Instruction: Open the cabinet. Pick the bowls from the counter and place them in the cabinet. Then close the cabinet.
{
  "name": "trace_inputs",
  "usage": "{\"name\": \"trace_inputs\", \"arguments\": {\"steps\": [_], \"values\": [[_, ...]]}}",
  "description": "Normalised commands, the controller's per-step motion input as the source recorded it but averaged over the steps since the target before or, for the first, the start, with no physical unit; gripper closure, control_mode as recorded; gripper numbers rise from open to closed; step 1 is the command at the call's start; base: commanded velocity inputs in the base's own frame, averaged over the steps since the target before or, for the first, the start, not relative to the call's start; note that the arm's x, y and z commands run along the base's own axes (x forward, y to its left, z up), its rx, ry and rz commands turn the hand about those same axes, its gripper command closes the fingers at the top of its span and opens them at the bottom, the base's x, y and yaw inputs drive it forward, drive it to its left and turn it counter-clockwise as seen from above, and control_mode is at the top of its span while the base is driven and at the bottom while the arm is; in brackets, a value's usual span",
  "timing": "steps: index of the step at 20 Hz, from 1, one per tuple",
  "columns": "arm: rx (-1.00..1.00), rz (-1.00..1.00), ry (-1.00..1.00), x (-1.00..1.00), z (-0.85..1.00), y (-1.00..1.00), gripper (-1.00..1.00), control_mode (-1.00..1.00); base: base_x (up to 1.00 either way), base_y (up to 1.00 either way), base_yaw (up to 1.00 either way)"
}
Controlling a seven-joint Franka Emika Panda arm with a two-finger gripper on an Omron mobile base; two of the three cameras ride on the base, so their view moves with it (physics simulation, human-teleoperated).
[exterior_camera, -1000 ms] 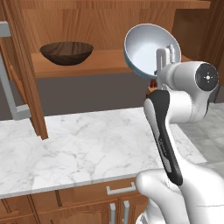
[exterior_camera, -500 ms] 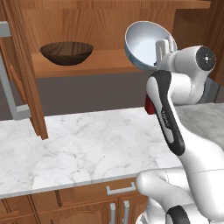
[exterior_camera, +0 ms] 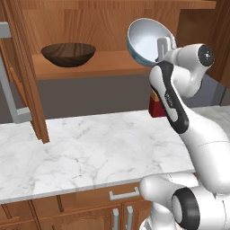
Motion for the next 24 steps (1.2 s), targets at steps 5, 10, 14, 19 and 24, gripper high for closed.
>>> {"name": "trace_inputs", "arguments": {"steps": [5, 10, 14, 19, 24], "values": [[0.00, 0.04, 0.00, 0.77, 0.00, 0.00, 1.00, -1.00, 0.00, 0.00, 0.00], [0.00, 0.02, 0.00, 0.60, 0.00, 0.00, 1.00, -1.00, 0.00, 0.00, 0.00], [0.00, 0.00, 0.00, 0.54, -0.02, 0.00, 1.00, -1.00, 0.00, 0.00, 0.00], [-0.01, 0.00, 0.00, 0.23, 0.00, 0.00, 1.00, -1.00, 0.00, 0.00, 0.00], [-0.04, 0.00, 0.14, 0.20, -0.01, 0.00, 1.00, -1.00, 0.00, 0.00, 0.00]]}}
